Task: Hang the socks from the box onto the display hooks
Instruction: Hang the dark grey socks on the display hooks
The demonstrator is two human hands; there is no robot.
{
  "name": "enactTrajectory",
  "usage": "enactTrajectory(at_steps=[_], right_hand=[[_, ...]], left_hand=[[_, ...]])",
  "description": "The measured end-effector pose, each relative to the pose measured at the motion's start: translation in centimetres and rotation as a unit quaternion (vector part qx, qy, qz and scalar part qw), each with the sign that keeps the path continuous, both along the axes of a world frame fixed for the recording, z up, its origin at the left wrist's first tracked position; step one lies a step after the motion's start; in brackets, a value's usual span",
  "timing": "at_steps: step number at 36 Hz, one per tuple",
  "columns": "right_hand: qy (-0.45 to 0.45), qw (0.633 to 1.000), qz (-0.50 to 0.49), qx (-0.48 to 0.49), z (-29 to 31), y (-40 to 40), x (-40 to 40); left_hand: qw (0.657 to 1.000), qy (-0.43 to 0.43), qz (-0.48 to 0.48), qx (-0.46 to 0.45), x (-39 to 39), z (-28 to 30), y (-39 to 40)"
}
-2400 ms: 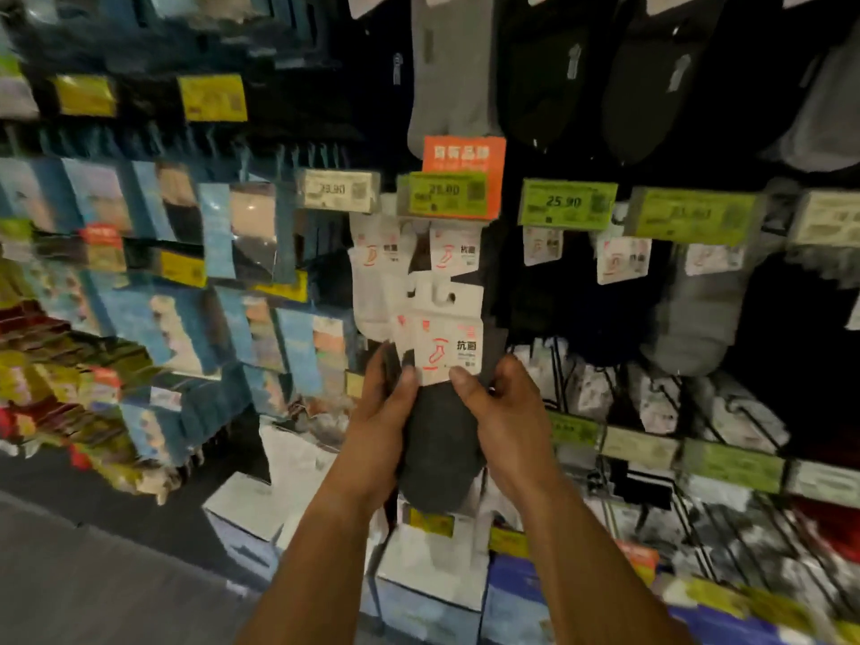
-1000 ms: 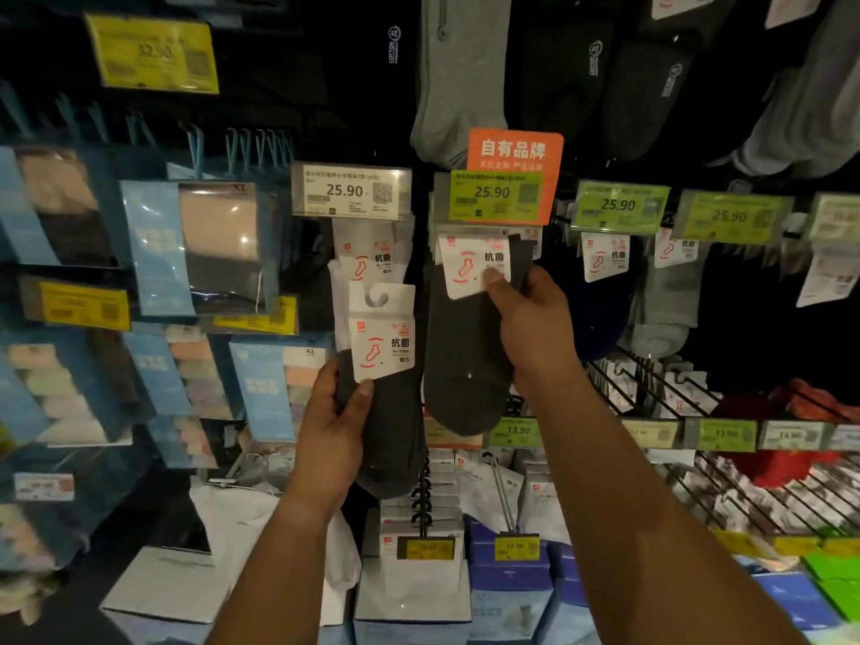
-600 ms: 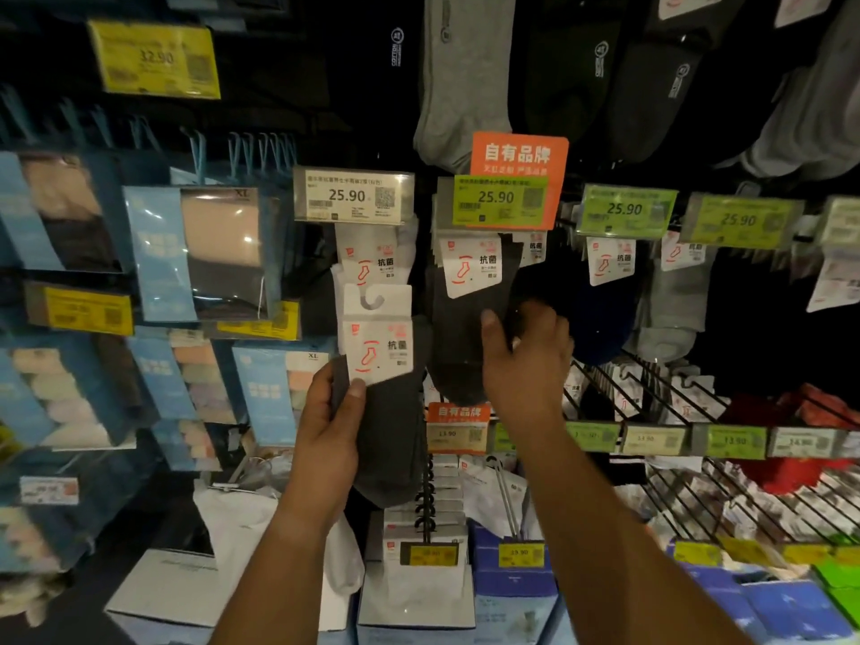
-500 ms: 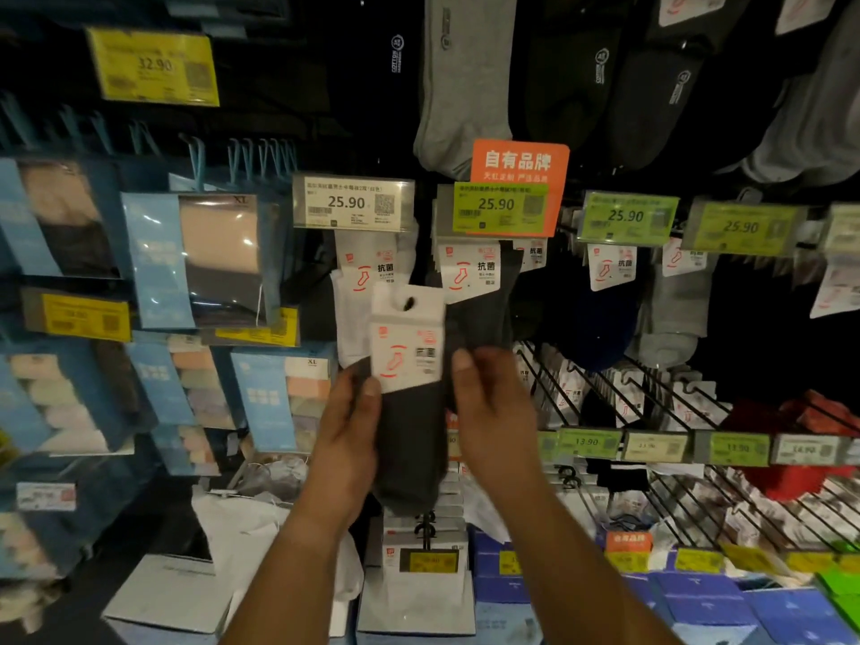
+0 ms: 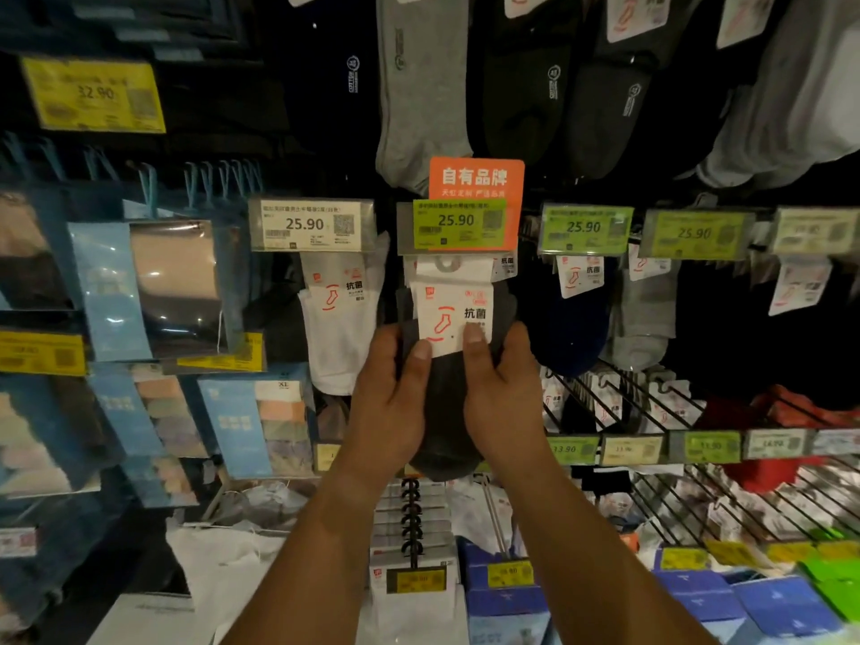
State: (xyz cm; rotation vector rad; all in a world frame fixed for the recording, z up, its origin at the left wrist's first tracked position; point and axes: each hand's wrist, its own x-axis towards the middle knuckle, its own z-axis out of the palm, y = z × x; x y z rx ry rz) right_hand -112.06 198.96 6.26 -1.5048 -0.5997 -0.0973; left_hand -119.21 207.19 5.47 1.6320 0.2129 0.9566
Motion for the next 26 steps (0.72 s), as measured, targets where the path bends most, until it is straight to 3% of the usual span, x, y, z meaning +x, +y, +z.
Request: enactTrajectory(at_steps=[13, 26], right_hand=[[0.027, 0.999, 0.031, -0.007, 3.0, 0.7, 1.5], [0.040, 0.994, 0.003, -0.106, 2.1, 2.9, 3.6]], left_hand=[[0.999, -0.009, 0.029, -0.035, 1.5, 1.7, 0.7], [0.985, 0.135, 0.109, -0.004, 3.6, 1.5, 2.5]])
